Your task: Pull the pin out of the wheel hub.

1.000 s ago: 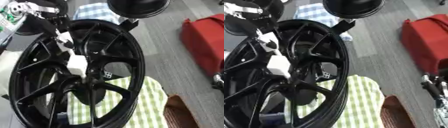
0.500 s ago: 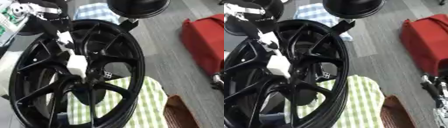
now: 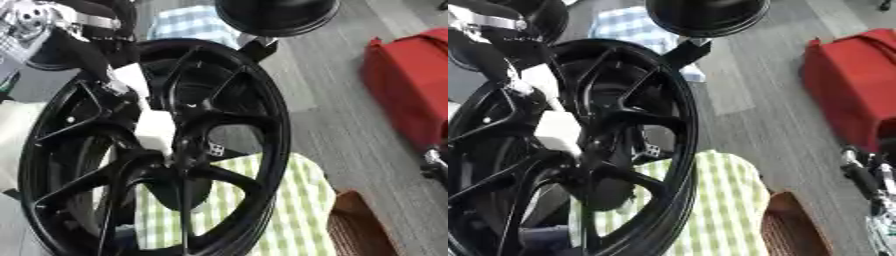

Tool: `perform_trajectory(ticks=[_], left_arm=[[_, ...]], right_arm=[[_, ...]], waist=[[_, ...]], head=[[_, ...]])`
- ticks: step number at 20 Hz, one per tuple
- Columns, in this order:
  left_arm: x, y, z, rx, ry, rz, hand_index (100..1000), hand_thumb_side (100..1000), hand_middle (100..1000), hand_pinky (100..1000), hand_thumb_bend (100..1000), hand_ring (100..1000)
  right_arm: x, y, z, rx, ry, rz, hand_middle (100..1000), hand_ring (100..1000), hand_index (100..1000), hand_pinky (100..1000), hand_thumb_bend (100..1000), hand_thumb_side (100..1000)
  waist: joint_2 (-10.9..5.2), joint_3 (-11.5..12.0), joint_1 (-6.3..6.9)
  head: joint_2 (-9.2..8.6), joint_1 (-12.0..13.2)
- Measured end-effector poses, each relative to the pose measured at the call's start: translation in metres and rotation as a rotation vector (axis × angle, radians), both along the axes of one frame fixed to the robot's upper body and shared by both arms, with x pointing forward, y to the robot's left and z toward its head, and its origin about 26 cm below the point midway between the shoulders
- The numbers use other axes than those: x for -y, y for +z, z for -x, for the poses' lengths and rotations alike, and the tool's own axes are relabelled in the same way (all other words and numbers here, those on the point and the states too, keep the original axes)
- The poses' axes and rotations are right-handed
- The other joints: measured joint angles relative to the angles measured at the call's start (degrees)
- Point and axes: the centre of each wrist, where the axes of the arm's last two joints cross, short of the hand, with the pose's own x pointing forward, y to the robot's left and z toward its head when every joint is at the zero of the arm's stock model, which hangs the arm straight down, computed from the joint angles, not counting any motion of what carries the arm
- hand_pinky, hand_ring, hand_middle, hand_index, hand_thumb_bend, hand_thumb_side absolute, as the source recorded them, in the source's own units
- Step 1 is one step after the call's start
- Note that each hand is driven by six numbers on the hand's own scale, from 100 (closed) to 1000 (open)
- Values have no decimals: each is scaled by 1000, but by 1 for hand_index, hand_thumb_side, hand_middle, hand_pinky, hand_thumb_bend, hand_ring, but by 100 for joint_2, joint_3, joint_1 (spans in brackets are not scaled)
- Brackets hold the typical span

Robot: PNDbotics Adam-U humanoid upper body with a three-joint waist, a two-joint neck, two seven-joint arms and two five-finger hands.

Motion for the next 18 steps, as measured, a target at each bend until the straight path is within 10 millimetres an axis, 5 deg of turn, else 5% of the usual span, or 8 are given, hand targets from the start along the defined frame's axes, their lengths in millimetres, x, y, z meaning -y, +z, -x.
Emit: perform_trajectory(ticks=[2,6,13,18], left_arm=[[0,0,0,-5,1,-2,591,148,454,664,430,551],[1,-1,0,-24,0,3,491,100,361,641,409,511],[4,-1,5,-42,-23,18,435,100,311,629,444,492],[-5,19,15,13,-21,71,424,100,291,619,448,482]], right_arm=[[0,0,0,0,-1,0,599,612,709,633,116,538],[0,0,0,1,-4,0,599,612,709,633,114,540],[0,0,0,0,-8,0,599,612,709,633,111,543],[0,0,0,0,-9,-1,599,611,709,633,107,547]], waist=[[0,0,0],[0,-1,0],[0,0,0],[-2,31,2]], head=[[-1,1],[-1,1],[-1,0],[-1,-9]])
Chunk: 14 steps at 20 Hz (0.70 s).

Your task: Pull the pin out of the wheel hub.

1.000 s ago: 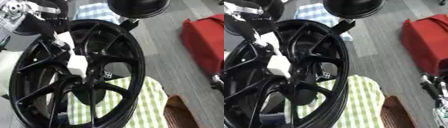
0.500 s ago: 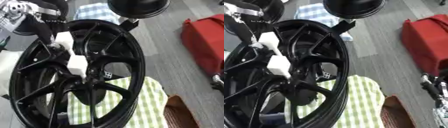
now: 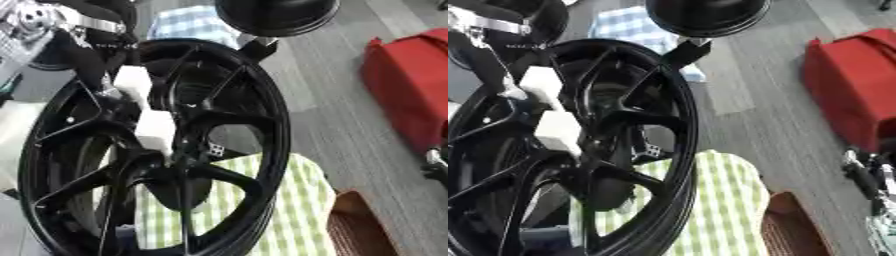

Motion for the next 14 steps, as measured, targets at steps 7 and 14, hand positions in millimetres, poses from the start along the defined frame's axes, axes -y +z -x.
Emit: perform_trajectory(ticks=[7,14], left_arm=[[-27,48,30,165,21,206,412,100,256,609,425,463],[-96,65,52,299,231,378,414,100,249,608,424,460]], right_arm=[[1,-1,1,0,-7,-2,599,611,708,633,106,549],[7,-4,8,-2,-42,-3,599,611,709,634,105,550]], waist=[[-8,83,1],[-11,265,-6]], head=[[2,-44],[14,-121]])
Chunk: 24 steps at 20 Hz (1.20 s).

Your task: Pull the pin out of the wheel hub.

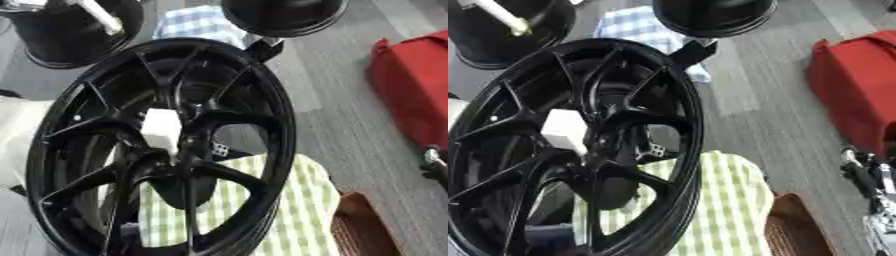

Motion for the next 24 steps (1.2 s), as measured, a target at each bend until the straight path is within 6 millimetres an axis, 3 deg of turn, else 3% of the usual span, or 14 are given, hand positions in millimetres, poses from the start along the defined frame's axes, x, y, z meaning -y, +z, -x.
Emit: perform_trajectory(ticks=[7,12,15,17,18,19,20,22,23,24], left_arm=[[-99,-14,10,12,307,159,421,100,246,602,397,456],[-157,-47,11,-17,510,270,463,100,275,621,364,474],[-178,-76,11,-37,585,306,502,100,312,638,391,497],[-184,-102,9,-60,606,317,573,189,383,676,441,541],[-185,-115,7,-73,610,319,665,265,473,715,493,598],[-186,-129,7,-86,612,321,793,419,625,780,643,718],[-186,-142,6,-98,612,323,854,504,728,821,760,787],[-186,-169,7,-123,609,325,910,620,797,857,852,825],[-187,-182,9,-135,607,329,913,725,795,852,859,820],[-188,-193,12,-143,605,334,908,757,784,841,808,811]], right_arm=[[7,0,4,12,-39,1,600,612,709,634,104,551],[9,1,5,24,-56,-3,600,611,709,634,102,552],[9,1,5,28,-59,-5,600,611,709,634,102,552],[9,2,5,32,-60,-10,600,611,708,634,102,552],[9,2,5,33,-60,-11,600,611,708,634,102,552],[9,2,4,34,-60,-11,600,611,708,634,102,552],[9,2,4,34,-59,-12,600,611,708,634,101,553],[8,2,4,37,-58,-15,599,611,708,634,101,553],[8,3,3,40,-57,-17,599,611,708,634,100,554],[8,3,2,42,-55,-18,599,611,708,634,100,554]], waist=[[42,167,-68],[84,234,-133],[92,234,-162],[110,221,-179],[120,212,-188],[129,200,-195],[133,190,-201],[134,169,-207],[134,151,-207],[134,133,-207]], head=[[-3,-89],[-12,-154],[-29,-156],[-68,-155],[-88,-155],[-115,-155],[-125,-156],[-157,-154],[-161,-151],[-162,-147]])
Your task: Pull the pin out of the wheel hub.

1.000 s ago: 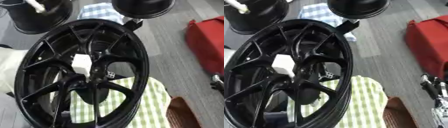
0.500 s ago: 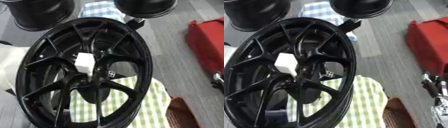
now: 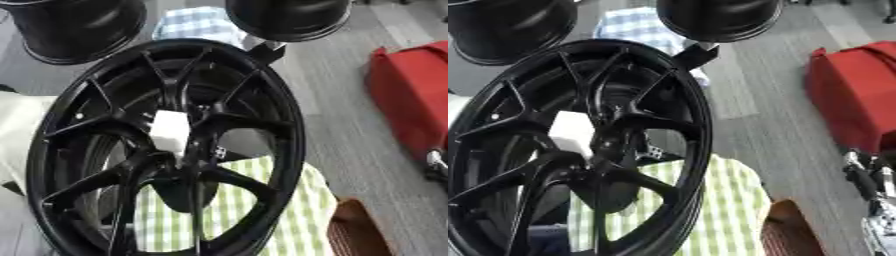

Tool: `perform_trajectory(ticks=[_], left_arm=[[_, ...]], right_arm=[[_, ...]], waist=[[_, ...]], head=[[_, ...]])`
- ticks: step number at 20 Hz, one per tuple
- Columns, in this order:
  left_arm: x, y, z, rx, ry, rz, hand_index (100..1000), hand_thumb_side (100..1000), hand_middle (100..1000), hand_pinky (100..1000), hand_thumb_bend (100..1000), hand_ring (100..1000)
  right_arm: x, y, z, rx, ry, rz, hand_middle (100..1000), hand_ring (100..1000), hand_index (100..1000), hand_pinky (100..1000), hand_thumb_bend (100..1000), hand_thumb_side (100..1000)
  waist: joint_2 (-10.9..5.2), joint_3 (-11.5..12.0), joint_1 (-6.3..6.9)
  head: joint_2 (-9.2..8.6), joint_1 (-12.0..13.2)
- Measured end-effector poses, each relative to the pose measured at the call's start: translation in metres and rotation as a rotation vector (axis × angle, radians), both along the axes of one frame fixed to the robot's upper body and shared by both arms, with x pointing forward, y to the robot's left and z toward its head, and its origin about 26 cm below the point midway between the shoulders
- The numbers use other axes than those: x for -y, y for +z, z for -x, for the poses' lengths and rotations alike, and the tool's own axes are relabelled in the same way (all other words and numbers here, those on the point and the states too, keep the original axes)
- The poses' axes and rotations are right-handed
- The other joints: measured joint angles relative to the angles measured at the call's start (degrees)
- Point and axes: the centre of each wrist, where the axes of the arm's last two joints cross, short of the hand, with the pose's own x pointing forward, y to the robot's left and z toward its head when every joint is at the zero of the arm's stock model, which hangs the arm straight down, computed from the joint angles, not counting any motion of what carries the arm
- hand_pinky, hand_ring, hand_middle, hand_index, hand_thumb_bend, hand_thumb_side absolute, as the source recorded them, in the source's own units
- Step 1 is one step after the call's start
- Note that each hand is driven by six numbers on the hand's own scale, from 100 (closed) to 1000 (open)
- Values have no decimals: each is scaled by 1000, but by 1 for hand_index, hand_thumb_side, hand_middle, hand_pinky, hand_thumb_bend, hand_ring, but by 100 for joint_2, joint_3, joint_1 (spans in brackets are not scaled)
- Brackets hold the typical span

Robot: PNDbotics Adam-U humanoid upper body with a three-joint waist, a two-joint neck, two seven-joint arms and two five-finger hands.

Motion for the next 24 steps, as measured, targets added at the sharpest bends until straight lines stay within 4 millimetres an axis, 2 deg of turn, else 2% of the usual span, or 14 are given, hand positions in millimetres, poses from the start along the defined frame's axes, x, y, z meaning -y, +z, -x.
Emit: perform_trajectory(ticks=[2,4,8,10,12,13,16,18,21,24], left_arm=[[-2,-16,7,2,3,19,867,722,743,814,627,782],[-6,-24,18,28,23,48,817,673,678,776,557,736],[-3,-22,31,156,56,145,764,621,590,721,490,660],[4,-18,30,240,61,217,762,618,576,710,485,643],[13,-22,24,314,65,316,759,624,573,707,494,638],[25,-36,19,365,63,408,759,623,572,707,495,638],[76,-93,1,509,98,723,765,616,574,712,506,640],[102,-123,-7,557,145,861,767,606,575,715,519,642],[126,-156,-14,584,197,966,767,596,573,716,520,642],[135,-174,-15,589,219,974,765,589,567,714,518,637]], right_arm=[[0,0,-1,0,4,0,599,611,708,634,100,554],[-2,0,-1,-4,11,0,599,610,708,634,100,554],[-3,-1,-1,-11,26,-1,599,610,708,634,100,553],[-5,-2,-2,-14,34,-4,599,610,708,634,100,553],[-8,-4,-2,-16,41,-10,599,610,708,634,100,553],[-8,-3,-3,-15,43,-10,599,610,708,634,100,552],[-9,-3,-4,-14,47,-10,598,610,708,633,100,553],[-9,-3,-4,-15,50,-10,598,610,708,633,100,553],[-9,-3,-4,-15,51,-10,598,610,708,634,100,552],[-9,-3,-4,-15,52,-10,598,610,708,634,100,552]], waist=[[0,-29,-1],[-6,-70,0],[-55,-124,-2],[-59,-159,-24],[-61,-189,-75],[-65,-183,-79],[-65,-183,-31],[-65,-186,-35],[-65,-186,-36],[-65,-183,-36]], head=[[0,12],[1,49],[7,118],[7,151],[8,187],[8,200],[8,211],[9,216],[48,218],[53,212]])
